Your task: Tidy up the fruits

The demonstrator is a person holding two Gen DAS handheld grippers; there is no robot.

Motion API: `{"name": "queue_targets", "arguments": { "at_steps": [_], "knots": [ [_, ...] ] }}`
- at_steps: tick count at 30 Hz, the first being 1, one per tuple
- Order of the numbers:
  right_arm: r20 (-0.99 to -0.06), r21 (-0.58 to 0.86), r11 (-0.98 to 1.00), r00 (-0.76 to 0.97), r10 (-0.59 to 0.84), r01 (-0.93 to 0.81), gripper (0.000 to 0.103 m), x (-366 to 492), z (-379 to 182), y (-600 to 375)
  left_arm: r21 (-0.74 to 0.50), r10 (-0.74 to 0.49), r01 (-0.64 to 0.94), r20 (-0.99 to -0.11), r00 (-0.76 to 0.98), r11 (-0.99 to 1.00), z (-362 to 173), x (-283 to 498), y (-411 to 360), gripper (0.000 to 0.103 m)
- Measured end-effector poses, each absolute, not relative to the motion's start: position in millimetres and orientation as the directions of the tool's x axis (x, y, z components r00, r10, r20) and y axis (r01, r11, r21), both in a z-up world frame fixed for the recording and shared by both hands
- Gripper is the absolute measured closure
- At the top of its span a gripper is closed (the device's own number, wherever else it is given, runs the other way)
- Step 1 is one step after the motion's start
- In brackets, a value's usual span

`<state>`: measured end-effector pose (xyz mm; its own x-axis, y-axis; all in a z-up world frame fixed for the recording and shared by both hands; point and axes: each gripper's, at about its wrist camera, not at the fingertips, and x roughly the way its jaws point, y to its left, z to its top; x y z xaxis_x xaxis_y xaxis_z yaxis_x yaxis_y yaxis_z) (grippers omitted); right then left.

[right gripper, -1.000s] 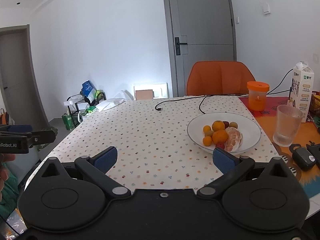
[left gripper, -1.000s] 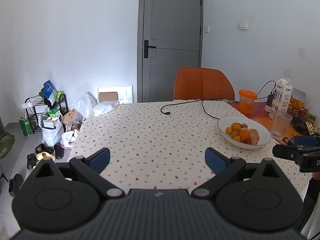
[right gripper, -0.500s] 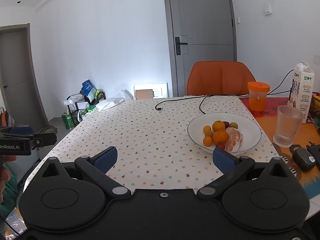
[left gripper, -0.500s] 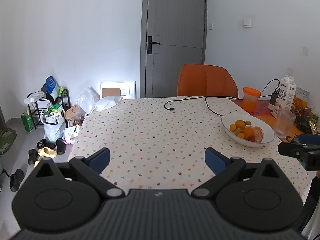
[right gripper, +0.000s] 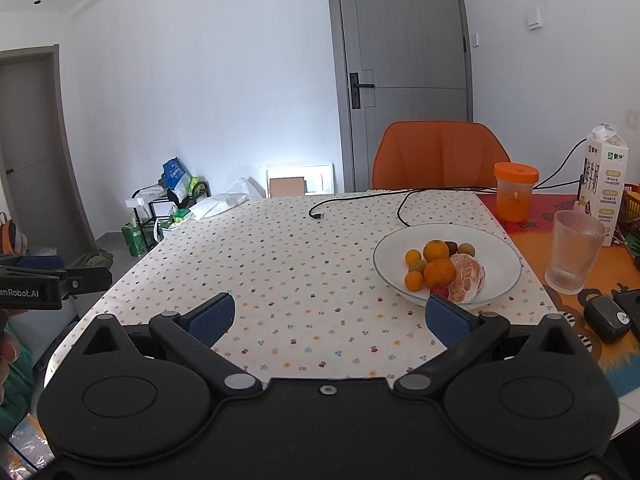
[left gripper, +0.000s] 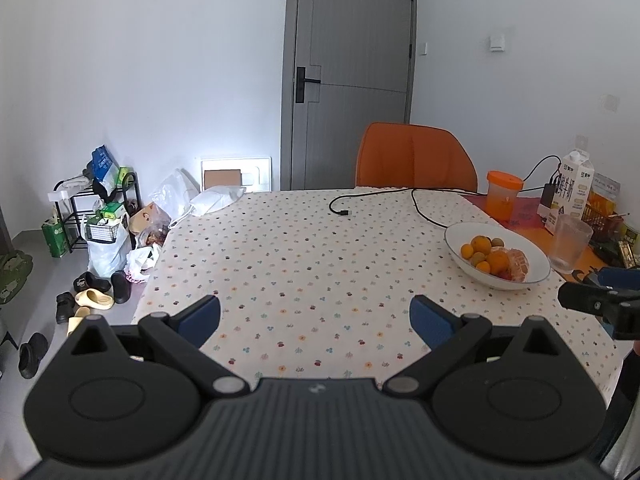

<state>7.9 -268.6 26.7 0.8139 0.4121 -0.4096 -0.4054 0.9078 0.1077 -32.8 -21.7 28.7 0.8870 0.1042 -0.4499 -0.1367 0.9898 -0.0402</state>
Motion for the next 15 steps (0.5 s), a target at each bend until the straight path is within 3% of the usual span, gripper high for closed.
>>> {"name": "queue_targets", "arguments": {
  "at_steps": [15],
  "knots": [
    [-0.418, 0.103, 0.908, 0.811, 0.410, -0.406, 0.000, 7.2, 24.8, -267.2, -0.048, 0.094, -0.129, -0.450, 0.888, 0.991, 29.1, -34.5, -22.2, 0.003]
  ]
}}
